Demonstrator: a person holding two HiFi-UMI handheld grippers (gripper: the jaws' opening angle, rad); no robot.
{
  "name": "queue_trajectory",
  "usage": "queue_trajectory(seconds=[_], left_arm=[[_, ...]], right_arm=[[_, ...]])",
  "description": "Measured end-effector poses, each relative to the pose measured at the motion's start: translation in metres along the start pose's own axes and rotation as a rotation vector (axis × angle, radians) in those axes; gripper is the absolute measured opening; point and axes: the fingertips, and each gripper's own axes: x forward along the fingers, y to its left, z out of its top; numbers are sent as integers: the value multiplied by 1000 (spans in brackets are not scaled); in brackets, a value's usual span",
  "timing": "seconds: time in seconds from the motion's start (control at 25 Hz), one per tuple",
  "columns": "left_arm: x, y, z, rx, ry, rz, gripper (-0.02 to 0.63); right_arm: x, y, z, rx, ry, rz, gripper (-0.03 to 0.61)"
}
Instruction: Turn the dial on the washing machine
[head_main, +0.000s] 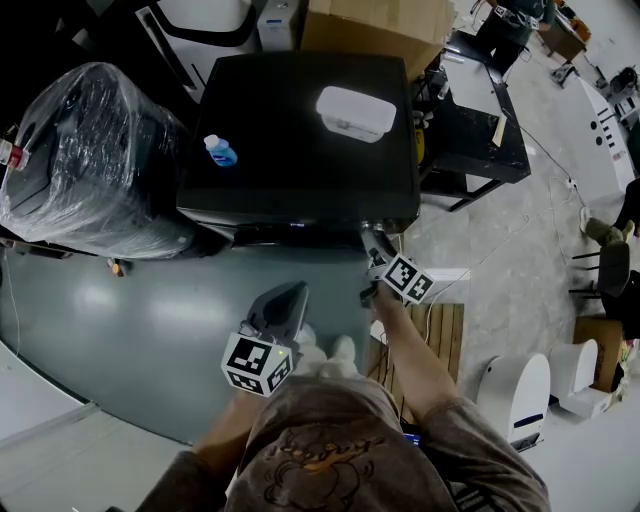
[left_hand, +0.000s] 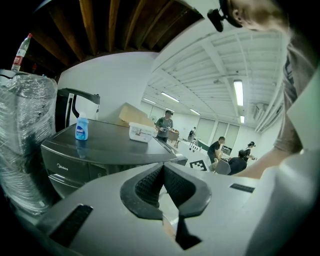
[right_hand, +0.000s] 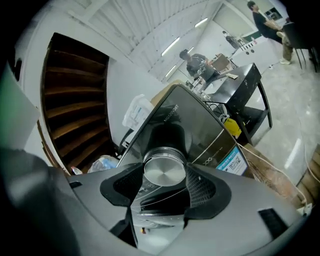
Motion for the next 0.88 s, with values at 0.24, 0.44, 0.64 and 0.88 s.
queue_trajectory(seconds=[0.24, 0.44, 0.64, 0.88], left_arm=[[1, 0, -1, -2, 1, -1, -8], [2, 0, -1, -3, 3, -5, -8], [2, 0, -2, -8, 6, -4, -8], [3, 0, -2, -10, 5, -6, -8]], right_arm=[[1, -1, 0, 104, -25, 25, 261], [0, -1, 0, 58, -18, 19, 262], [1, 7, -5, -138, 55, -2, 272], [0, 5, -9, -444, 114, -92, 273]])
